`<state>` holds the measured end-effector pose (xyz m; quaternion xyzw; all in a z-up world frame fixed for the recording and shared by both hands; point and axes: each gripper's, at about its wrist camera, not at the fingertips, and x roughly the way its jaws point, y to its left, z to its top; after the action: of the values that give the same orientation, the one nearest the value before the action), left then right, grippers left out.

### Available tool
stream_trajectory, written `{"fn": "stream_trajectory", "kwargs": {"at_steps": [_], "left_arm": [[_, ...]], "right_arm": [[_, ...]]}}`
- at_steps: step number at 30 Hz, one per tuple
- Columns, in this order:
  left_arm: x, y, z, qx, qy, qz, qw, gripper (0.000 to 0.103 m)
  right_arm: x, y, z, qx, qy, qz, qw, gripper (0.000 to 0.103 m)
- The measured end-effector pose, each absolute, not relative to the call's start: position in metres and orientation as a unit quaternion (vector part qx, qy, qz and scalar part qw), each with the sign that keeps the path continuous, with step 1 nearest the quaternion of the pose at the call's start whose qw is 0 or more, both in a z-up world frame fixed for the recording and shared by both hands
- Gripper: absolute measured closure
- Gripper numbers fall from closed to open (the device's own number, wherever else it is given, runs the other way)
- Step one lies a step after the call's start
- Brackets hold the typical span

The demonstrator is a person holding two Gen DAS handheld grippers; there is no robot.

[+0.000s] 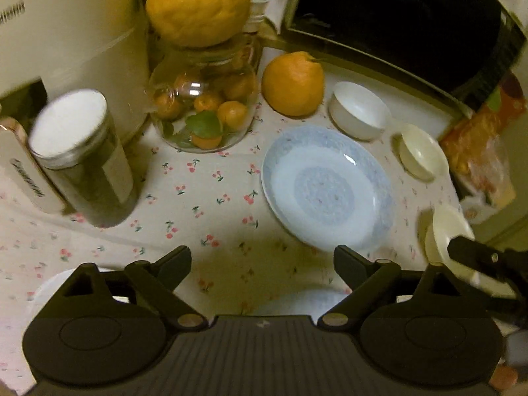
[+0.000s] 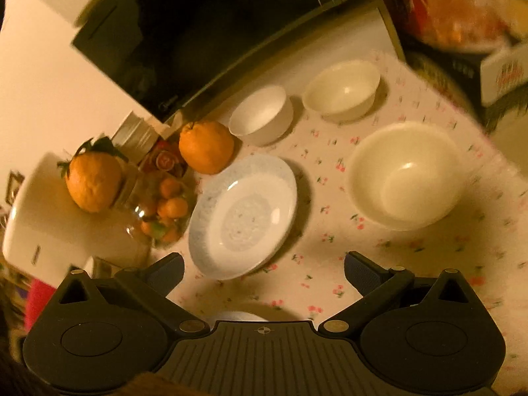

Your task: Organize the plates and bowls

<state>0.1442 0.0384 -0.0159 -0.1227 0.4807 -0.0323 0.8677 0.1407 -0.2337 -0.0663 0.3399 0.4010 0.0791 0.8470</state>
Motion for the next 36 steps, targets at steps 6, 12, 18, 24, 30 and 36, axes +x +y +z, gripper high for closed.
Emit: {"fn": "stream_trajectory", "kwargs": {"at_steps": [6,12,18,24,30,36], "left_arm": [[0.164,0.045,-0.031,-0.176,0.462,-0.048,0.868,0.022],[0.18,0.051,-0.046,-0.21,0.446,-0.07,0.867,0.034],[0.191,0.042,-0.058,-0.209,0.439,-0.074,0.871,0.054],[0.197,0.04,-0.07,-0.218,0.436,-0.059,0.871,0.071],[0.198,0.039,-0.078,-0.22,0.439,-0.042,0.87,0.088],[0.197,0.043,-0.08,-0.215,0.443,-0.048,0.869,0.094]], "right_arm": [[0.161,-0.235,-0.077,0.371,0.389,0.084,0.839,0.0],[0.18,-0.238,-0.095,0.424,0.382,0.085,0.817,0.003],[0.192,-0.236,-0.109,0.441,0.384,0.068,0.808,0.025],[0.199,-0.229,-0.116,0.43,0.384,0.039,0.816,0.055],[0.2,-0.23,-0.125,0.426,0.381,0.028,0.82,0.081],[0.199,-0.228,-0.126,0.41,0.384,0.021,0.827,0.093]]}}
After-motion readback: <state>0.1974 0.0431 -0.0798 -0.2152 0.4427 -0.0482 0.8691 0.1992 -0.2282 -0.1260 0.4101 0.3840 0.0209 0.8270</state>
